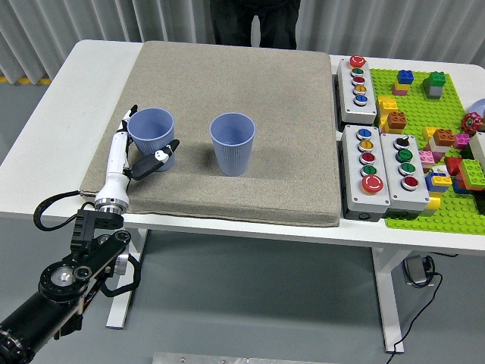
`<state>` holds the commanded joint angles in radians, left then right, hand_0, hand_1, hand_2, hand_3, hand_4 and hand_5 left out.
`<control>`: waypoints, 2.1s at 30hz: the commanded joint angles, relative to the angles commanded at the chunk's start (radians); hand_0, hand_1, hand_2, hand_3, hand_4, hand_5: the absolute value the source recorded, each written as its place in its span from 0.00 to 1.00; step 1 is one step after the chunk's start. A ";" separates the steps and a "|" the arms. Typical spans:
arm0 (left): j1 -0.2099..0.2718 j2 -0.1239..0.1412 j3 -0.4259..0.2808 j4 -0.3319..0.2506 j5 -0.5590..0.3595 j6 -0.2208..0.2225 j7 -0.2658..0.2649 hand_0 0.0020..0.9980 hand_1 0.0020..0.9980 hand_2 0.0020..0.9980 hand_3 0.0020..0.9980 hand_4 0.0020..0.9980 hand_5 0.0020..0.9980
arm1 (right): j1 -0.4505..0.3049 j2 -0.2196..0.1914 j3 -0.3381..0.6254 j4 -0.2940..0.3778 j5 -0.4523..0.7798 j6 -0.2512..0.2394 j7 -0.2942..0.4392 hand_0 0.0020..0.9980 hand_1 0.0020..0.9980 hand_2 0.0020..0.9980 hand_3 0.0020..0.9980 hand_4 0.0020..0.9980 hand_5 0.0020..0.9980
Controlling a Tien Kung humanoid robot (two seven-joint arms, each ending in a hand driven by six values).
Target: Pick cup pour cup place
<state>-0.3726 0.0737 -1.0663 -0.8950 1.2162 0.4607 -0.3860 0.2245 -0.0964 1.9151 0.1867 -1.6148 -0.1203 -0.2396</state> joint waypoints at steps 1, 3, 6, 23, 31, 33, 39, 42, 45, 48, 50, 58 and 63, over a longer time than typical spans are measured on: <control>0.001 0.000 -0.001 0.000 0.002 -0.001 0.001 0.87 0.90 1.00 1.00 0.97 0.35 | 0.000 0.000 0.000 0.000 0.000 0.000 0.000 0.70 0.63 0.60 0.59 0.00 0.26; 0.007 0.002 -0.008 -0.007 0.006 -0.004 0.005 0.87 0.90 1.00 1.00 0.97 0.35 | 0.001 0.000 0.000 0.000 0.000 0.000 0.000 0.70 0.63 0.60 0.59 0.00 0.26; 0.028 0.010 -0.021 -0.032 0.019 -0.009 0.012 0.90 0.93 1.00 1.00 0.97 0.36 | 0.001 0.000 0.002 0.000 -0.004 0.000 -0.001 0.70 0.63 0.60 0.59 0.00 0.26; 0.189 0.119 -0.068 -0.321 0.079 -0.060 0.052 0.91 0.94 1.00 1.00 0.99 0.36 | -0.001 -0.002 0.016 0.000 -0.021 0.004 0.000 0.70 0.63 0.60 0.59 0.00 0.26; 0.156 0.138 -0.109 -0.382 -0.075 -0.100 0.052 0.91 0.93 1.00 1.00 0.99 0.66 | -0.001 -0.003 0.011 -0.001 -0.011 0.001 0.001 0.70 0.63 0.60 0.59 0.00 0.26; 0.133 0.138 -0.122 -0.358 -0.153 -0.124 0.045 0.91 0.93 1.00 1.00 0.99 0.66 | -0.001 -0.003 0.009 -0.001 -0.008 0.000 0.001 0.70 0.63 0.60 0.59 0.00 0.26; 0.059 0.135 -0.165 -0.238 -0.406 -0.236 0.043 0.89 0.90 0.98 0.92 0.81 1.00 | -0.003 -0.002 0.004 0.000 0.000 -0.001 -0.001 0.70 0.63 0.60 0.59 0.00 0.25; 0.037 0.133 -0.166 -0.191 -0.507 -0.264 0.058 0.90 0.90 0.97 0.90 0.77 1.00 | -0.004 -0.001 0.001 0.001 0.002 -0.002 -0.002 0.70 0.63 0.60 0.59 0.00 0.25; 0.032 0.128 -0.159 -0.170 -0.517 -0.274 0.061 0.90 0.90 0.97 0.90 0.77 1.00 | -0.006 -0.001 -0.002 0.001 0.002 -0.001 -0.002 0.70 0.63 0.60 0.59 0.00 0.25; 0.034 0.122 -0.154 -0.162 -0.510 -0.278 0.065 0.90 0.90 0.97 0.90 0.76 1.00 | -0.007 -0.001 -0.003 0.001 0.002 -0.002 -0.003 0.70 0.63 0.59 0.59 0.00 0.25; 0.037 0.118 -0.147 -0.164 -0.506 -0.279 0.065 0.90 0.90 0.97 0.90 0.76 1.00 | -0.008 0.000 -0.002 0.002 0.002 -0.002 -0.005 0.70 0.63 0.59 0.59 0.00 0.25; 0.048 0.111 -0.129 -0.171 -0.462 -0.283 0.080 0.90 0.90 0.96 0.90 0.75 1.00 | -0.012 0.001 -0.002 0.001 0.002 -0.002 -0.004 0.70 0.63 0.59 0.59 0.00 0.25; 0.052 0.110 -0.135 -0.177 -0.454 -0.279 0.080 0.90 0.91 0.97 0.90 0.76 1.00 | -0.013 0.000 -0.002 0.000 0.004 -0.002 -0.001 0.70 0.63 0.59 0.59 0.00 0.25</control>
<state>-0.3211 0.1840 -1.2014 -1.0720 0.7620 0.1815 -0.3062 0.2116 -0.0965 1.9129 0.1870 -1.6104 -0.1227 -0.2405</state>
